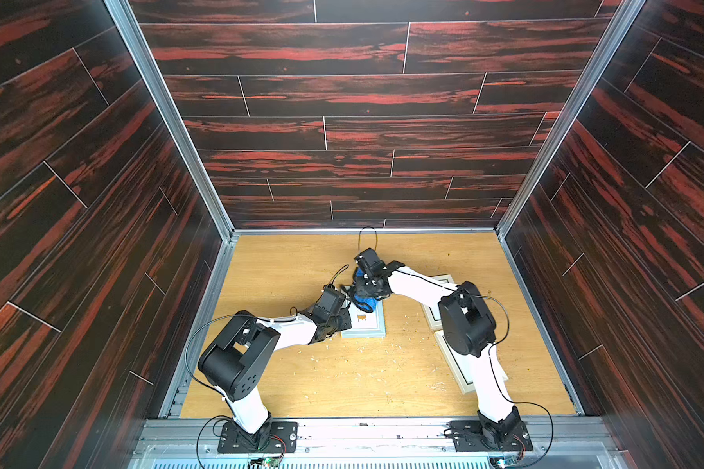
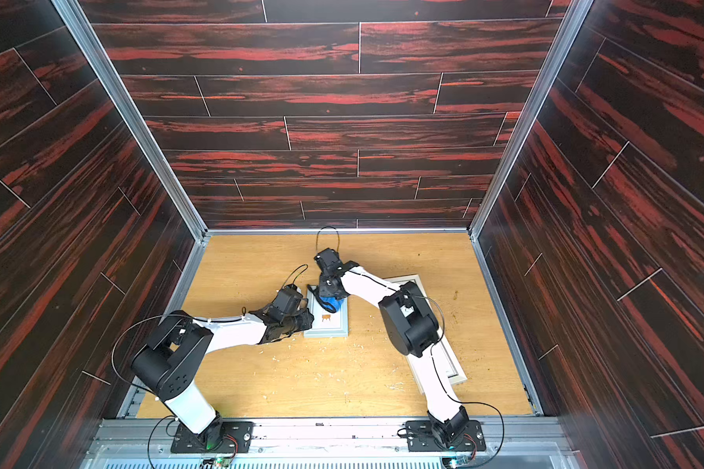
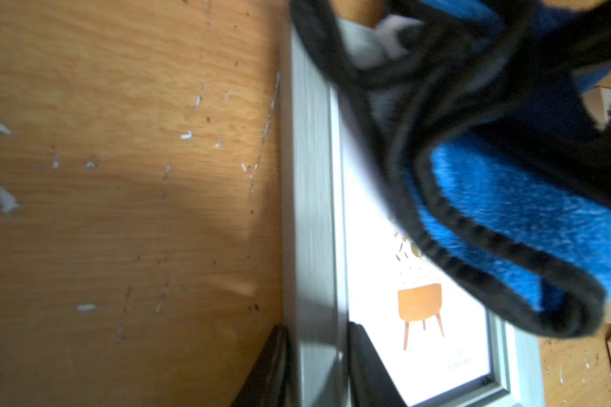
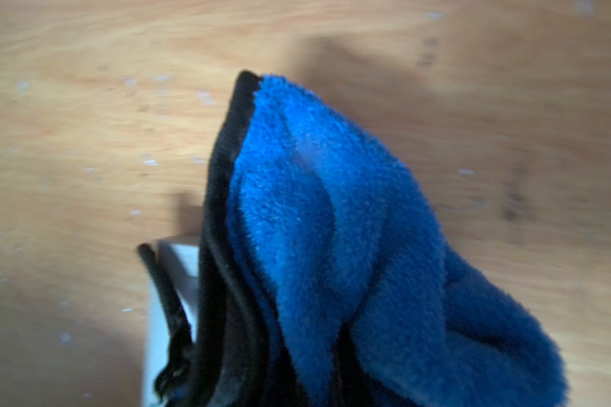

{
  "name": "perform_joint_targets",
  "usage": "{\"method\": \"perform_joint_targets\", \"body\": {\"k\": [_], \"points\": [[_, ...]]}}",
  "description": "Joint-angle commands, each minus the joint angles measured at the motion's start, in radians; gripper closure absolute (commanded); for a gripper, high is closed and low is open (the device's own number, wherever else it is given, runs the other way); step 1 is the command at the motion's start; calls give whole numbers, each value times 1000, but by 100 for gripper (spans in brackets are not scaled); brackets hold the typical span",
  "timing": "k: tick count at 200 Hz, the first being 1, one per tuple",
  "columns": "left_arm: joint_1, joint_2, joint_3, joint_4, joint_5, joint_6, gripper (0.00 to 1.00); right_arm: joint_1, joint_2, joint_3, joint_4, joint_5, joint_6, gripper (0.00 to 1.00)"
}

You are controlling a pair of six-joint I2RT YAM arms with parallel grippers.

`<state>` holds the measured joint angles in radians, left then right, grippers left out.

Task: Wipe the picture frame with a cloth
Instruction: Wipe the dirt from the picture frame.

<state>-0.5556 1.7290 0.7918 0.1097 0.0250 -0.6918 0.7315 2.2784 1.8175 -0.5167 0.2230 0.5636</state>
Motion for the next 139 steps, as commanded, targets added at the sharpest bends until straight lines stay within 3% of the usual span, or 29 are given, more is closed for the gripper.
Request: {"method": "perform_joint_targets", "body": {"k": [1, 45, 78, 117, 139], "points": [[7, 68, -58, -261, 5, -18, 77, 27, 64, 59, -67, 36, 3, 100], [7, 67, -72, -250, -2, -26, 77, -86, -71, -132, 17, 36, -13, 100], [8, 77, -57, -258, -13, -28, 77, -42, -138, -204, 13, 30, -14, 100], [6, 67, -52, -266, -32, -26, 76, 29, -321, -514, 90, 20, 14, 100], [7, 72, -54, -248, -25, -28, 77, 36, -369, -595, 135, -42, 25, 100]]}}
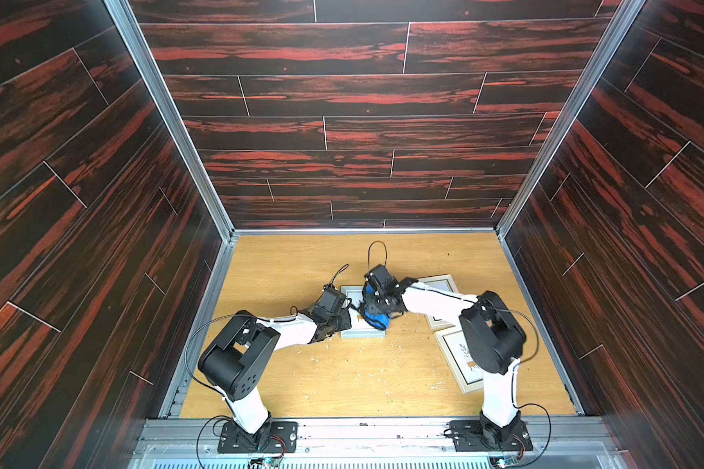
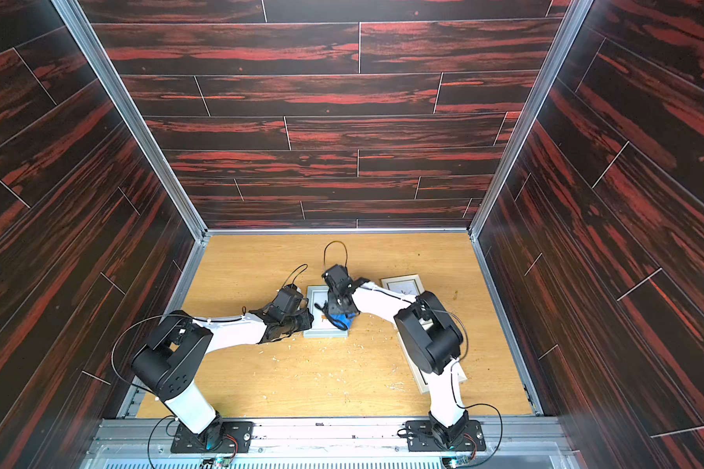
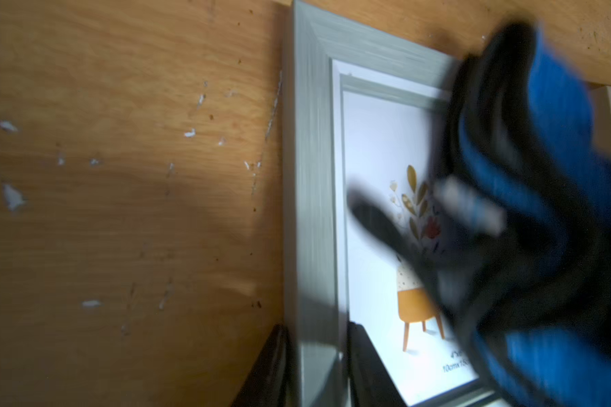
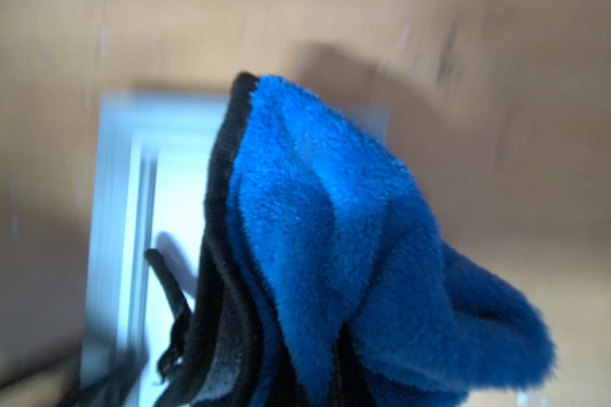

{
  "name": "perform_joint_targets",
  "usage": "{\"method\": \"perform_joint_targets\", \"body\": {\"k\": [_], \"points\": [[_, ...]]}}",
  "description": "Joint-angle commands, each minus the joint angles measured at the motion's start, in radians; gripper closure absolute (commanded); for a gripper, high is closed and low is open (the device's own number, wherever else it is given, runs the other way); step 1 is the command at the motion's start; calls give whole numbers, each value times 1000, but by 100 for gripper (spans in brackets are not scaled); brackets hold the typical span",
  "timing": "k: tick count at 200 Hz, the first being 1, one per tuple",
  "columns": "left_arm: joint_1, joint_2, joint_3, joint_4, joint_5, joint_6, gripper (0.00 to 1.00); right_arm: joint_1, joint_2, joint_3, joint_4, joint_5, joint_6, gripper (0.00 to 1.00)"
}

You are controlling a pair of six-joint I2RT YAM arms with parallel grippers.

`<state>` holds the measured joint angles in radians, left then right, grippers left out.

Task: Wipe the picture frame with a cloth
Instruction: Wipe the dirt from the picture frame.

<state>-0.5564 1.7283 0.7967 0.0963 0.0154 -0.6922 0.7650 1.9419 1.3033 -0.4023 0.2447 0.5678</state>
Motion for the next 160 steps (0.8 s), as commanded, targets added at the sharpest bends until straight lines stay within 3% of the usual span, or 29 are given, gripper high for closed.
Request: {"method": "perform_joint_targets", "body": {"k": [1, 29, 53, 87, 115, 160], "points": [[8, 73, -59, -233, -16, -28, 77, 3, -33, -81, 23, -64, 20, 100], [7, 76, -55, -223, 2, -31, 77, -42, 72, 66, -38, 16, 4, 100], [8, 63, -51, -243, 3, -25, 76, -72, 127, 158, -59, 14, -12, 100], [7, 67, -54, -228, -3, -28, 77, -8, 22, 16, -71, 63, -3, 100], [7, 68, -79, -187, 10, -57, 77, 46, -57, -121, -28, -1, 28, 100], [8, 74, -62, -208, 17, -31, 77, 2, 61, 43, -22, 28, 13, 100]]}}
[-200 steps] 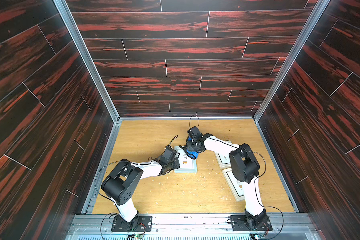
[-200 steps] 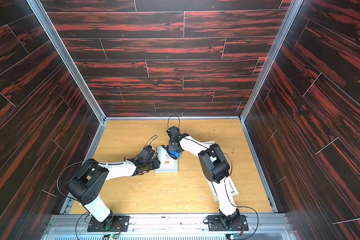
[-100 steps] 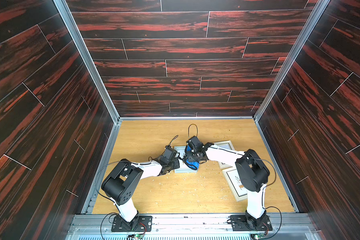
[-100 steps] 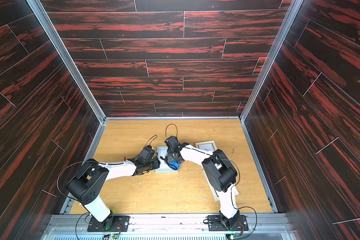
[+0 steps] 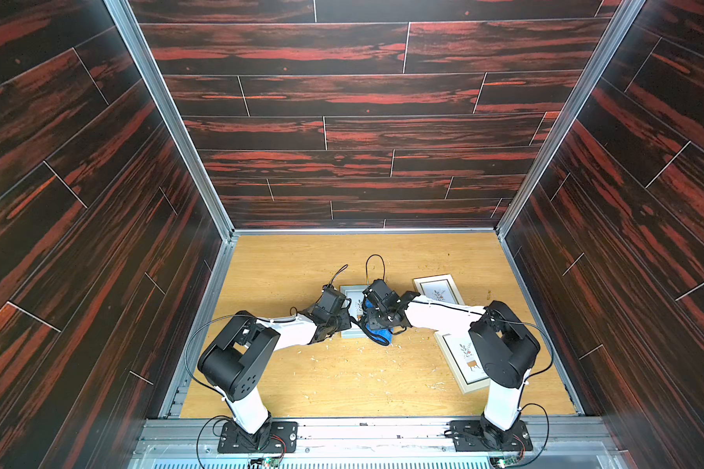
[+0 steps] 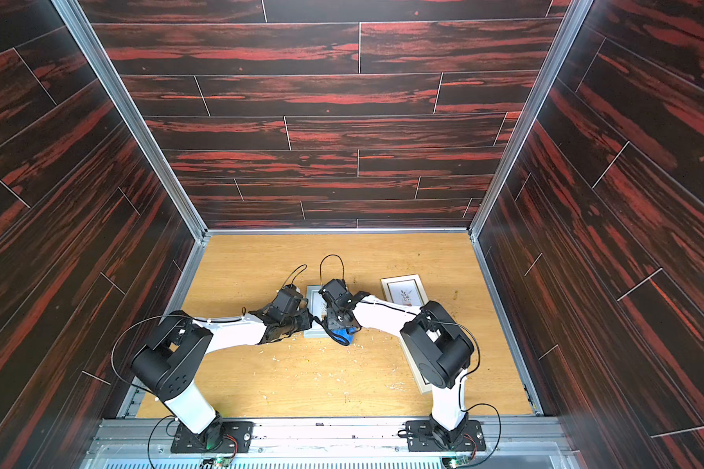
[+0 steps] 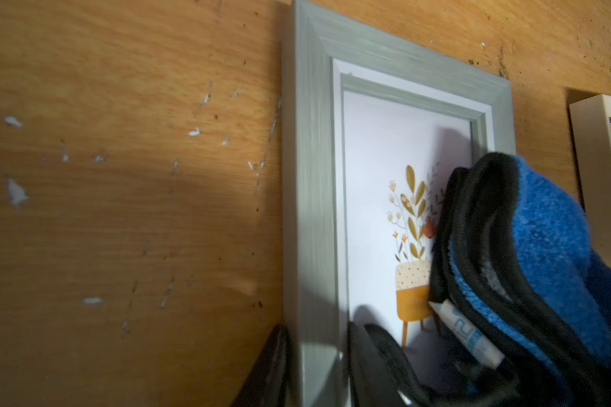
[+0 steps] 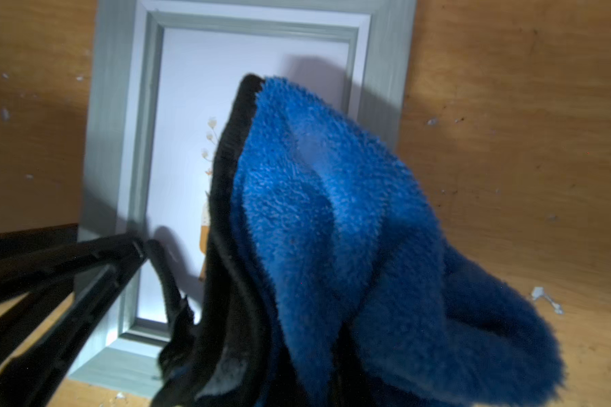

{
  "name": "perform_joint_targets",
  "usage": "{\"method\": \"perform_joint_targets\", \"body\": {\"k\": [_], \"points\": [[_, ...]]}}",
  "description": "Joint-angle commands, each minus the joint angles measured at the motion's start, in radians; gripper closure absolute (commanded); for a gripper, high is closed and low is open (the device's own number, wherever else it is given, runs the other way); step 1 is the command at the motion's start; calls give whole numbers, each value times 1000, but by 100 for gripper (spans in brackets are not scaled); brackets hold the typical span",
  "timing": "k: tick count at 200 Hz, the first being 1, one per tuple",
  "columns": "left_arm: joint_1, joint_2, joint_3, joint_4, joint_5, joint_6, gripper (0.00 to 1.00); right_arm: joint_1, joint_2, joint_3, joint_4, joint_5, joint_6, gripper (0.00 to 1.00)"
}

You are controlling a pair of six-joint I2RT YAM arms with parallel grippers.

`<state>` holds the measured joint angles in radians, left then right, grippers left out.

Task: Wipe the picture frame with a cloth
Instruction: Wipe the dirt from the picture frame.

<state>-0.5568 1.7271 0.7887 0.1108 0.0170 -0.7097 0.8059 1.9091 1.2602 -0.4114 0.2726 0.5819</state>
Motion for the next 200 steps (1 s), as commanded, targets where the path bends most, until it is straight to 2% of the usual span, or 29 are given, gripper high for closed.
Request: {"method": "perform_joint_targets", "body": {"k": [1, 22, 70, 103, 119, 171, 200], "points": [[8, 75, -54, -222, 16, -13, 77, -41, 96, 90, -12, 0, -3, 100], [8, 74, -60, -205, 27, -22, 77, -46, 129, 143, -24, -27, -16, 100], [8, 67, -75, -188, 25, -32, 77, 18, 63, -12, 29, -129, 26, 100], [8, 80, -50, -214, 33, -14, 76, -43, 151, 157, -11, -74, -1, 100], [8, 67, -24, -249, 27, -8, 76, -61, 143, 189, -5, -59, -15, 100], [10, -26, 2, -263, 2, -10, 71, -77, -76, -32, 151, -73, -79, 100], [9, -95, -8, -230, -7, -6, 64, -79, -184, -150, 241, -90, -100, 100]]}}
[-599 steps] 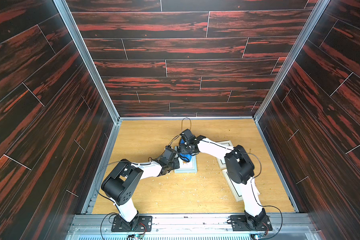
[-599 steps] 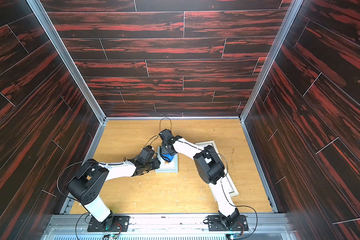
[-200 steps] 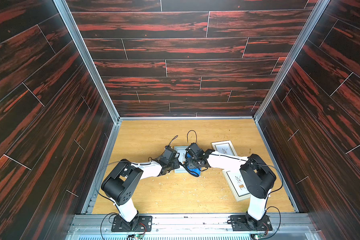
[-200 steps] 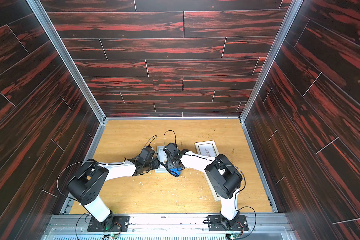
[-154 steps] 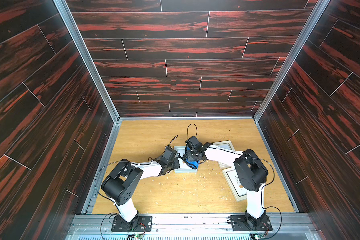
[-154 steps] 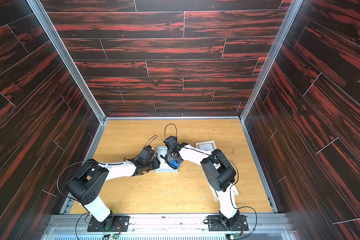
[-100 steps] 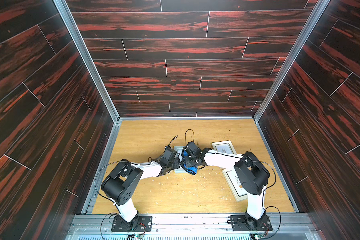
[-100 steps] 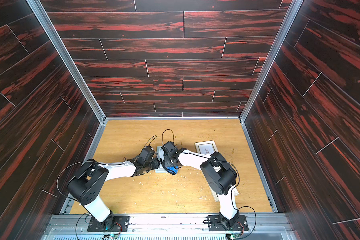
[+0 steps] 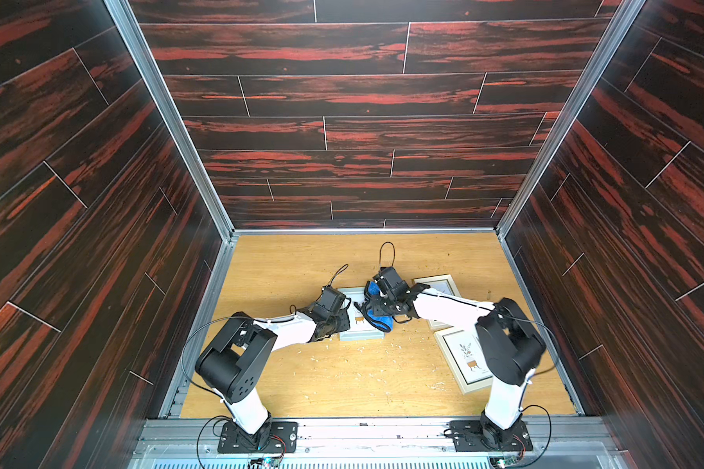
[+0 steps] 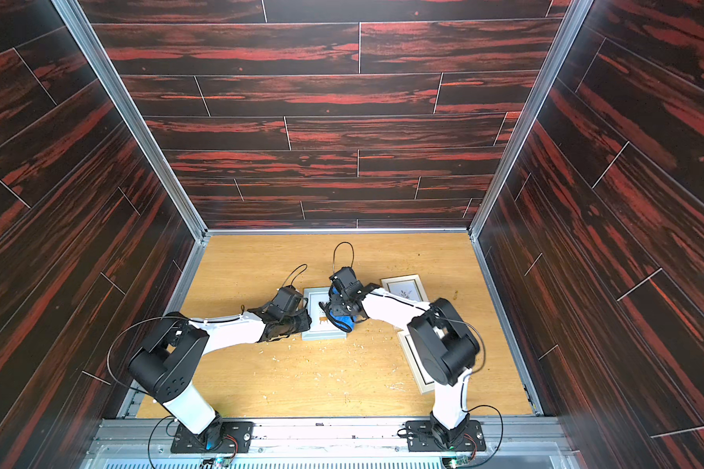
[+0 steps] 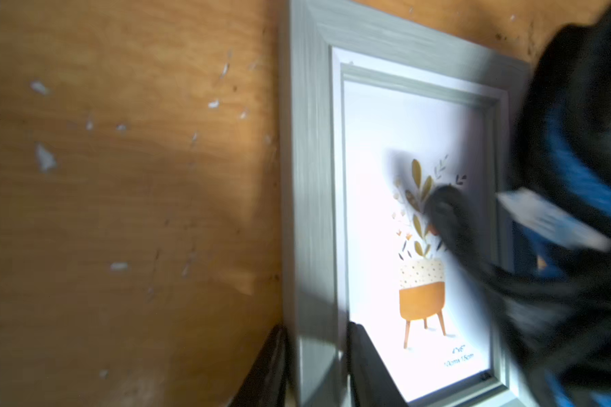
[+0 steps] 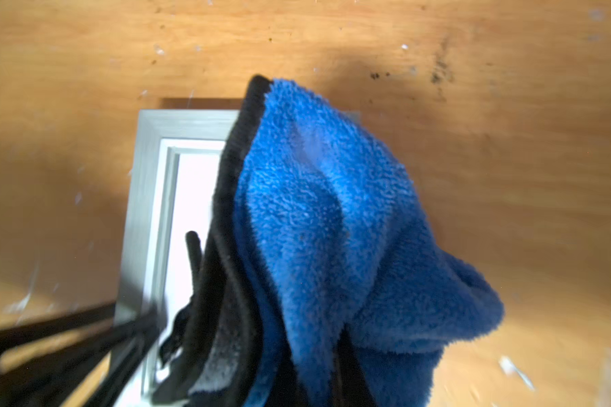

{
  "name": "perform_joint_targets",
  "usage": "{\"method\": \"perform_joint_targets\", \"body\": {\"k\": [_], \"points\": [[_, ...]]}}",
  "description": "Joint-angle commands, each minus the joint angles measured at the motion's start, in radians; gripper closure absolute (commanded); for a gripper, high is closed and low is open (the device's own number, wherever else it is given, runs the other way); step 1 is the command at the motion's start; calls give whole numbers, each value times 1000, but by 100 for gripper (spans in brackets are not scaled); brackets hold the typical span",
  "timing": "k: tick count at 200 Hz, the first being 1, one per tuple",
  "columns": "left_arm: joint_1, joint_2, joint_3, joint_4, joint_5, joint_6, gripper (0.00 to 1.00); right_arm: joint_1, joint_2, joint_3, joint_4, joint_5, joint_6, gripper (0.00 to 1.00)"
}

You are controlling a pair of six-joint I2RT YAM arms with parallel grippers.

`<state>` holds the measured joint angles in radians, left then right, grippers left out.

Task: Wipe the picture frame with a cloth
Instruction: Wipe the dirt from the picture frame, then adjust the cleaning item.

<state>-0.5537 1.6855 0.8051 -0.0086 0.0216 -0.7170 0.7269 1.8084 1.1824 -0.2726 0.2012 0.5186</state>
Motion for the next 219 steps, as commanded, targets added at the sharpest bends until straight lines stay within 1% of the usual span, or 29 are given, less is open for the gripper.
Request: {"method": "perform_joint_targets", "body": {"k": [1, 11, 34, 54, 70, 87, 102, 121, 128, 150, 179, 200, 219], "points": [[7, -55, -25, -111, -12, 2, 64, 0, -87, -76, 105, -18, -37, 100], [7, -83, -23, -114, -18, 14, 60, 0, -119, -111, 135, -27, -40, 100], [6, -160, -41, -110, -56, 41, 47, 0, -187, -194, 212, -52, -54, 100], [8, -222, -64, -119, -89, 70, 38, 1, -236, -251, 274, -83, -77, 100], [9, -273, -96, -109, -106, 82, 32, 3, -266, -287, 327, -126, -101, 100], [11, -338, -132, -92, -117, 84, 29, 13, -286, -308, 366, -156, -125, 100], [13, -423, -188, -9, -73, 78, 22, 39, -307, -329, 409, -157, -151, 100], [12, -506, -265, 182, 44, 67, 11, 85, -321, -346, 446, -128, -191, 100], [13, -525, -274, 215, 85, 62, 8, 100, -325, -350, 457, -111, -202, 100], [14, -569, -294, 295, 176, 38, 5, 129, -328, -354, 474, -80, -231, 100], [17, -616, -356, 439, 232, -21, 0, 154, -329, -354, 488, -66, -258, 100], [17, -588, -352, 477, 270, -45, 0, 193, -332, -357, 509, -53, -280, 100], [17, -548, -347, 506, 277, -69, 0, 218, -333, -359, 532, -52, -288, 100]]}}
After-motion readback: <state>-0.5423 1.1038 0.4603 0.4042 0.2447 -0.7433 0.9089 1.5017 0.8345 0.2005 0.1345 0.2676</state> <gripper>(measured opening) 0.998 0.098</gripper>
